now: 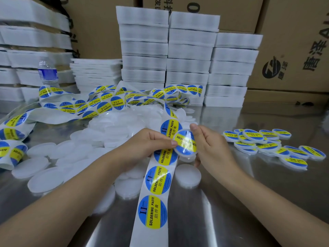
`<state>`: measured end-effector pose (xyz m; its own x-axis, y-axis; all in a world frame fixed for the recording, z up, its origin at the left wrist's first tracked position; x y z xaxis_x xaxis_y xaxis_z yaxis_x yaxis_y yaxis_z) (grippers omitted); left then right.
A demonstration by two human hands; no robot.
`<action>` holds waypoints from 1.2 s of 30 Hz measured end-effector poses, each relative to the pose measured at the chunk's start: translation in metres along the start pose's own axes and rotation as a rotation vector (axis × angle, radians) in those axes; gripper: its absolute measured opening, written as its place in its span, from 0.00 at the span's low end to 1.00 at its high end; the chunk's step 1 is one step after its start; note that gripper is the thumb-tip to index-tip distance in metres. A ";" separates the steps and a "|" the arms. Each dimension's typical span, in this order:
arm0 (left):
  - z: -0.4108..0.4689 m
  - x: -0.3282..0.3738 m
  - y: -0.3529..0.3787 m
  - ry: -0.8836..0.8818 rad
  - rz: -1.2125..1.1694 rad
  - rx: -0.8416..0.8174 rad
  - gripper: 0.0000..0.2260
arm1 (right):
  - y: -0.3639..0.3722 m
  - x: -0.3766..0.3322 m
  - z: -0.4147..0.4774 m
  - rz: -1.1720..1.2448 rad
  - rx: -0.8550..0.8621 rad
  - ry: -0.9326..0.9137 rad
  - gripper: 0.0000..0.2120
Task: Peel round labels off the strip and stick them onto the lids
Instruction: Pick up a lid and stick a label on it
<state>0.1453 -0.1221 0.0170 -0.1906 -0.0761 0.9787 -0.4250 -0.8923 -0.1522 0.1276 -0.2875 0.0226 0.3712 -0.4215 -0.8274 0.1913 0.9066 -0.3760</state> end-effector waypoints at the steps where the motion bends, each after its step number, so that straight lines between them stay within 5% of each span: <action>1: 0.000 0.000 0.000 -0.001 -0.021 0.005 0.14 | -0.001 -0.001 -0.001 -0.004 -0.004 -0.027 0.18; 4: 0.000 0.001 -0.001 0.000 -0.079 0.025 0.15 | -0.003 -0.007 -0.003 -0.078 -0.045 -0.123 0.14; 8: -0.001 0.000 -0.003 0.013 -0.120 0.036 0.15 | -0.003 -0.008 -0.004 -0.239 -0.137 -0.212 0.28; 13: 0.000 0.001 -0.002 0.034 -0.092 0.024 0.16 | -0.013 -0.010 0.000 -0.312 -0.055 -0.325 0.22; 18: 0.003 -0.001 -0.005 0.036 -0.098 0.081 0.12 | -0.015 -0.008 0.007 0.028 -0.061 -0.187 0.07; 23: 0.002 0.000 -0.004 0.052 -0.125 0.039 0.13 | -0.031 -0.003 0.022 0.221 0.042 -0.037 0.03; 29: 0.005 -0.002 -0.005 0.037 -0.049 0.031 0.15 | -0.078 0.035 0.045 -0.688 0.187 0.155 0.12; 36: 0.007 -0.004 -0.006 0.039 -0.058 0.028 0.16 | -0.100 0.065 0.047 -0.880 0.133 0.530 0.10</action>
<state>0.1545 -0.1195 0.0152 -0.2015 -0.0073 0.9795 -0.4113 -0.9069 -0.0913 0.1750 -0.4067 0.0255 -0.3900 -0.8424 -0.3719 0.3116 0.2593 -0.9141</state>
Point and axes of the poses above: each hand's wrist, its own z-axis towards the middle knuckle, its own y-axis out of the palm, x = y × z, the point moved 3 cm from there along z, towards the middle knuckle, and after that the axes turned 3 degrees about y, right-handed, at the moved point
